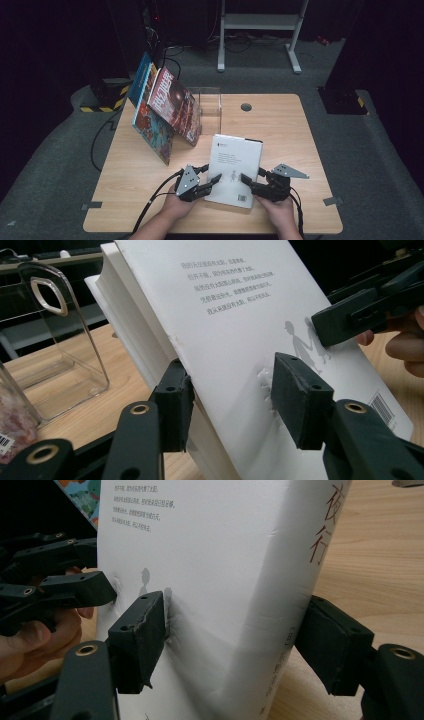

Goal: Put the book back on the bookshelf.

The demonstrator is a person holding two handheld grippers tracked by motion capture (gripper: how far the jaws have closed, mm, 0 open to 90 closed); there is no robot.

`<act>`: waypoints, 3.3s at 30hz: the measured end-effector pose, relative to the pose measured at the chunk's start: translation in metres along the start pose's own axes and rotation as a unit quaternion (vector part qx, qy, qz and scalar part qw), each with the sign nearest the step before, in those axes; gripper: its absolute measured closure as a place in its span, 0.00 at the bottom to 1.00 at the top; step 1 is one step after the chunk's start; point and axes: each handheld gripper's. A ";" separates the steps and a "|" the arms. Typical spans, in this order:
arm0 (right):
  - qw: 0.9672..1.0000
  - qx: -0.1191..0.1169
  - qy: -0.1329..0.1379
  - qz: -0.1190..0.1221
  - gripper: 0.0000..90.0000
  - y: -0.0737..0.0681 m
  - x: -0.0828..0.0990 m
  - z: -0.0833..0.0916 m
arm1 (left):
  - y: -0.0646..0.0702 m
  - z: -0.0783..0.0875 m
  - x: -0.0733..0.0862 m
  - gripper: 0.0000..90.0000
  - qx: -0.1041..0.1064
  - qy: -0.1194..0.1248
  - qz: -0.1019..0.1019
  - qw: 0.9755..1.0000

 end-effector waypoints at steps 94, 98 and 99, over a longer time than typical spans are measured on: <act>0.987 0.028 0.066 0.146 0.42 -0.028 -0.004 0.003 | 0.011 -0.007 0.002 0.44 -0.073 -0.047 0.052 0.995; 0.986 0.020 0.066 0.153 0.48 -0.029 -0.003 0.004 | 0.010 -0.008 0.002 0.42 -0.073 -0.048 0.057 0.995; 0.985 0.018 0.065 0.161 0.49 -0.029 -0.002 0.005 | 0.010 -0.008 0.002 0.42 -0.073 -0.048 0.057 0.995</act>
Point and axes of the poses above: each handheld gripper's, and its own axes: z roughly backward along the jaws, x roughly out of its underside, y roughly to its right, and after that the axes turned 15 degrees about -x, right-handed
